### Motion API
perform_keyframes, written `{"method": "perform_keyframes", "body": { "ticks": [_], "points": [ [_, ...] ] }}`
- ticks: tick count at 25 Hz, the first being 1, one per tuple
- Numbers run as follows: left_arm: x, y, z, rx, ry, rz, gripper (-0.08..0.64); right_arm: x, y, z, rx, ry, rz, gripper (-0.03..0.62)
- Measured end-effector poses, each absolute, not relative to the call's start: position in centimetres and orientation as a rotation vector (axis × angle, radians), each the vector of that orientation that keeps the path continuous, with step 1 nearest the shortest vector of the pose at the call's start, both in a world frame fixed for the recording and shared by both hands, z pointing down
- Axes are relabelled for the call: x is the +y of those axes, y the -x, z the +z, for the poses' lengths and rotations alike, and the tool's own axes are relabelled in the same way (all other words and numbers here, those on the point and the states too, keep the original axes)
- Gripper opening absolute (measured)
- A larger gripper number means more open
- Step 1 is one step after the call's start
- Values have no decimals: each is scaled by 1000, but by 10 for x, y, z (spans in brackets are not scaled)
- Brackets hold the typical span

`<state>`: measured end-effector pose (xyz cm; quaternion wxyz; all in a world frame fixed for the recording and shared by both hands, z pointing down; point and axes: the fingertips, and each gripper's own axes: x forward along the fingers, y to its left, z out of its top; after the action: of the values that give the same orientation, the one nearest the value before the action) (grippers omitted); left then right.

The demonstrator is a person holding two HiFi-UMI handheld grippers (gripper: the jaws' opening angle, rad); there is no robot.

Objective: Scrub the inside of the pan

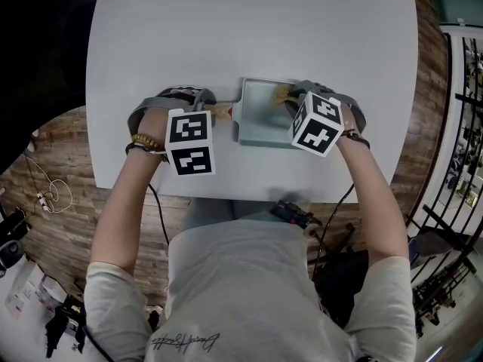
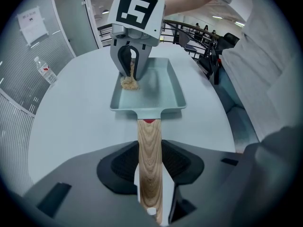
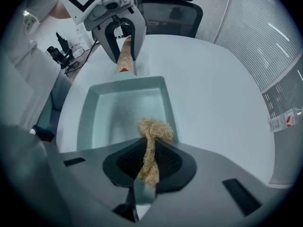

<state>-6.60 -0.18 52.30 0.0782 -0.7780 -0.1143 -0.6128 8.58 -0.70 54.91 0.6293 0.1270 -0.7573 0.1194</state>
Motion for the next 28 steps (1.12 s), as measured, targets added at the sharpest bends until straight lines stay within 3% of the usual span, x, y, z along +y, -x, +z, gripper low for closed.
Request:
{"method": "perform_keyframes", "body": {
  "ticks": [17, 28],
  "points": [
    [-7, 65, 525, -333, 2310, -1855, 158, 85, -72, 546, -1742, -33, 460, 63],
    [-5, 66, 526, -389, 2263, -1858, 158, 65, -85, 550, -1707, -134, 336, 64]
  ]
}}
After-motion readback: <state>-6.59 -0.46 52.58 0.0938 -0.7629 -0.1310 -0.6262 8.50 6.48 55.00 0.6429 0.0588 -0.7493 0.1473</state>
